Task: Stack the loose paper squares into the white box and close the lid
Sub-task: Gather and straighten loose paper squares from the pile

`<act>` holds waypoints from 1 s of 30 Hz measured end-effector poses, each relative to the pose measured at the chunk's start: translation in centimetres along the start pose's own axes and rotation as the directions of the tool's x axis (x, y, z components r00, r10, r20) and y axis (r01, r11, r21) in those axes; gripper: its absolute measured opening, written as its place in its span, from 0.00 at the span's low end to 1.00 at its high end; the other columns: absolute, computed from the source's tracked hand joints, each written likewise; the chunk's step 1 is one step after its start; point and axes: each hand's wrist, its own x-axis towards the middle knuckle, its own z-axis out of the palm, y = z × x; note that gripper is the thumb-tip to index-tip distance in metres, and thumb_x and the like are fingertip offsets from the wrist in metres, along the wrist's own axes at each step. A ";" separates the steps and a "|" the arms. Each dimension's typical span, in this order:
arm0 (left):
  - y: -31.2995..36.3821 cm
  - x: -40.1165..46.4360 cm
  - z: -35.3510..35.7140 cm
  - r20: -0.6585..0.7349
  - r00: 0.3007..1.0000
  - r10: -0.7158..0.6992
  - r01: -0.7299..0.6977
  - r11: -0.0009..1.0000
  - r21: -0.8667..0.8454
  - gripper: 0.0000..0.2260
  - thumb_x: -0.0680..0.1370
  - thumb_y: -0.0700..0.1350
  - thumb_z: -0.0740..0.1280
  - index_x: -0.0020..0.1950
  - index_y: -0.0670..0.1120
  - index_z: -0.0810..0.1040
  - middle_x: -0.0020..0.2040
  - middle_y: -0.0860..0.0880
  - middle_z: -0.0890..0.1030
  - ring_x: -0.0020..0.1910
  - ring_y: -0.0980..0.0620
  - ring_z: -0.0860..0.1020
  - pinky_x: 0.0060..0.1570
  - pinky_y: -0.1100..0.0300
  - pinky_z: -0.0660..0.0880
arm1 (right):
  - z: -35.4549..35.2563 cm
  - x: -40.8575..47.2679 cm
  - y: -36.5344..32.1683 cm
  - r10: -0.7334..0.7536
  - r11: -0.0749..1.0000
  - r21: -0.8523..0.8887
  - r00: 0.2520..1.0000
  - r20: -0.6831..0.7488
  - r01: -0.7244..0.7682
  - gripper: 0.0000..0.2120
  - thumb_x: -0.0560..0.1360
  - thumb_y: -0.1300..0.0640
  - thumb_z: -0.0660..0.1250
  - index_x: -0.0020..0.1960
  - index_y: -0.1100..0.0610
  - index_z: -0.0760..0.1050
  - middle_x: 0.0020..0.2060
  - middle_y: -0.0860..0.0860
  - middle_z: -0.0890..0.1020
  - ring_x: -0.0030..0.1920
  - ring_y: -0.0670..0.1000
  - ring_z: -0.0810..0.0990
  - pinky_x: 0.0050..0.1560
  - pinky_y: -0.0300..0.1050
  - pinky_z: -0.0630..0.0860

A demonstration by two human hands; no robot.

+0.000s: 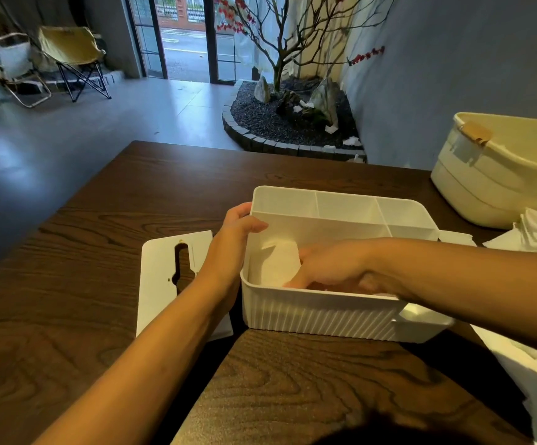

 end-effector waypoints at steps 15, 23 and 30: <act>-0.1 -0.1 0.0 -0.030 0.998 0.057 -0.058 0.998 -0.037 0.17 0.80 0.39 0.61 0.68 0.53 0.69 0.52 0.56 0.76 0.47 0.56 0.76 0.31 0.69 0.75 | 0.2 -2.2 -1.8 -0.402 0.594 -0.801 0.890 -0.217 0.073 0.21 0.78 0.40 0.64 0.40 0.57 0.80 0.33 0.51 0.79 0.36 0.48 0.76 0.38 0.39 0.70; -0.2 -0.1 0.0 -0.037 0.997 0.071 -0.071 0.997 -0.010 0.19 0.81 0.40 0.61 0.71 0.53 0.68 0.54 0.55 0.76 0.50 0.55 0.75 0.39 0.64 0.73 | 0.4 -1.2 -2.4 -0.455 0.506 -0.837 0.889 -0.053 0.209 0.21 0.79 0.47 0.67 0.70 0.49 0.69 0.38 0.39 0.68 0.39 0.42 0.69 0.41 0.35 0.66; -0.4 0.4 -0.2 -0.089 0.990 0.110 -0.112 0.994 -0.009 0.18 0.81 0.38 0.61 0.68 0.53 0.69 0.52 0.58 0.75 0.49 0.56 0.74 0.33 0.69 0.75 | 0.5 0.1 -2.6 -0.456 0.480 -0.853 0.889 -0.045 0.203 0.23 0.80 0.52 0.66 0.74 0.48 0.65 0.49 0.47 0.74 0.41 0.44 0.71 0.50 0.42 0.70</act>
